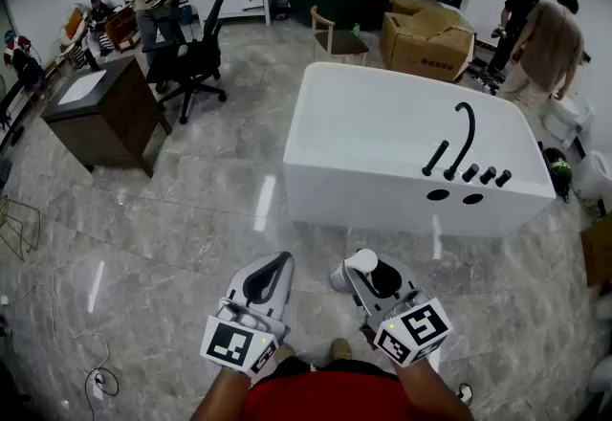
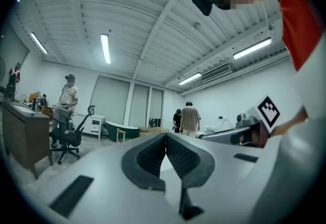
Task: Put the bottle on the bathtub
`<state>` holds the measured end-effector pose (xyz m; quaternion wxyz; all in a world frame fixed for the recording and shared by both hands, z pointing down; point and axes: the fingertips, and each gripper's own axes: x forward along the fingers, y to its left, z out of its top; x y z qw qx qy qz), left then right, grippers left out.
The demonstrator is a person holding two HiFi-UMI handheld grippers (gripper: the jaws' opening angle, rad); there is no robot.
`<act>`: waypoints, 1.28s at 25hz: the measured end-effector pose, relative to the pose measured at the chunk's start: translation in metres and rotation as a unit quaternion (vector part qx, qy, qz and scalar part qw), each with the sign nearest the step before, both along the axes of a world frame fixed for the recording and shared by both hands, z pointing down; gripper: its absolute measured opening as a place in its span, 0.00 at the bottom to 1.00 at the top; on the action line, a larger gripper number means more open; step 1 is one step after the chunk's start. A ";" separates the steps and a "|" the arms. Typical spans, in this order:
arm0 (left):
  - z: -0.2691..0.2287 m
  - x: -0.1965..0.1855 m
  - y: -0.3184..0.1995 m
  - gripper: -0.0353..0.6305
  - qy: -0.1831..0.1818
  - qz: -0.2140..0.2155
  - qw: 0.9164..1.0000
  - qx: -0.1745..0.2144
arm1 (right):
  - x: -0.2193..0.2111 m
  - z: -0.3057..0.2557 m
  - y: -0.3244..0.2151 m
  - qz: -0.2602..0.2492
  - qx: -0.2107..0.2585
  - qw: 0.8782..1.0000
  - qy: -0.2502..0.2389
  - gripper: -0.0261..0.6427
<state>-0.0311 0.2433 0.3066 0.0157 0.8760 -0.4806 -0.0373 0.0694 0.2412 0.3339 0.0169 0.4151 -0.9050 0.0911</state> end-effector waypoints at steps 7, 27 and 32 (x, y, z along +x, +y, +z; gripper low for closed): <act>-0.002 -0.021 0.001 0.07 0.004 -0.001 1.000 0.004 | -0.019 -0.005 -0.001 0.000 0.006 1.000 -0.004 0.21; 0.004 -0.122 -0.037 0.07 0.021 0.006 1.000 0.013 | -0.086 -0.008 -0.051 0.060 0.013 0.998 0.013 0.21; 0.005 -0.131 -0.075 0.07 0.018 0.002 1.000 0.012 | -0.090 -0.003 -0.090 0.066 0.017 0.997 0.020 0.21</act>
